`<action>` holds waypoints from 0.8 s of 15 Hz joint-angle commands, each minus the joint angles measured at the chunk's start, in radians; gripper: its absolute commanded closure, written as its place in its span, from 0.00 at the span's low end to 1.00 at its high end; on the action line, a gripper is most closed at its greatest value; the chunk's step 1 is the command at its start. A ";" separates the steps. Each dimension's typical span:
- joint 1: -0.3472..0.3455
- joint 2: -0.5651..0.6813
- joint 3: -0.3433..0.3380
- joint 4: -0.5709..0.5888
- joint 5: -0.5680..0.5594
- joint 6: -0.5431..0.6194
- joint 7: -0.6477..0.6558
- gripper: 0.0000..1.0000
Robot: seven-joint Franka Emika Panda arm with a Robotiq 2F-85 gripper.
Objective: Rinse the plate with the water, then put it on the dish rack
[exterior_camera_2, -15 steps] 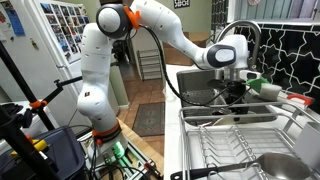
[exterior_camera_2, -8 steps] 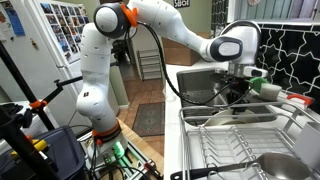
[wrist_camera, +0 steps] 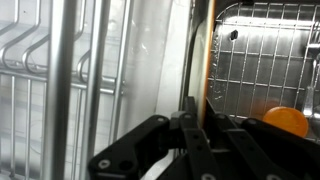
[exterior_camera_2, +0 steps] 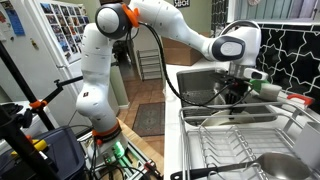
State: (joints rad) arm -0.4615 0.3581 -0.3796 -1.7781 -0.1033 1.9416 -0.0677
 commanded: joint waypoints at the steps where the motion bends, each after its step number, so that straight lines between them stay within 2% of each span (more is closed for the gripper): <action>1: -0.010 0.026 0.004 -0.003 0.001 -0.003 -0.014 0.98; 5: -0.009 0.037 0.006 -0.008 -0.007 0.005 -0.014 0.98; 6: -0.008 0.038 0.006 -0.010 -0.007 0.007 -0.014 0.86; 7: -0.008 0.038 0.007 -0.011 -0.007 0.007 -0.015 0.69; 8: -0.008 0.037 0.008 -0.012 -0.006 0.008 -0.017 0.58; 10: -0.008 0.038 0.009 -0.014 -0.004 0.008 -0.018 0.46; 11: -0.008 0.038 0.010 -0.014 -0.003 0.008 -0.019 0.64; 12: -0.008 0.039 0.011 -0.015 -0.004 0.008 -0.020 0.69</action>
State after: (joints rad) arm -0.4613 0.3931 -0.3749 -1.7836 -0.1062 1.9417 -0.0689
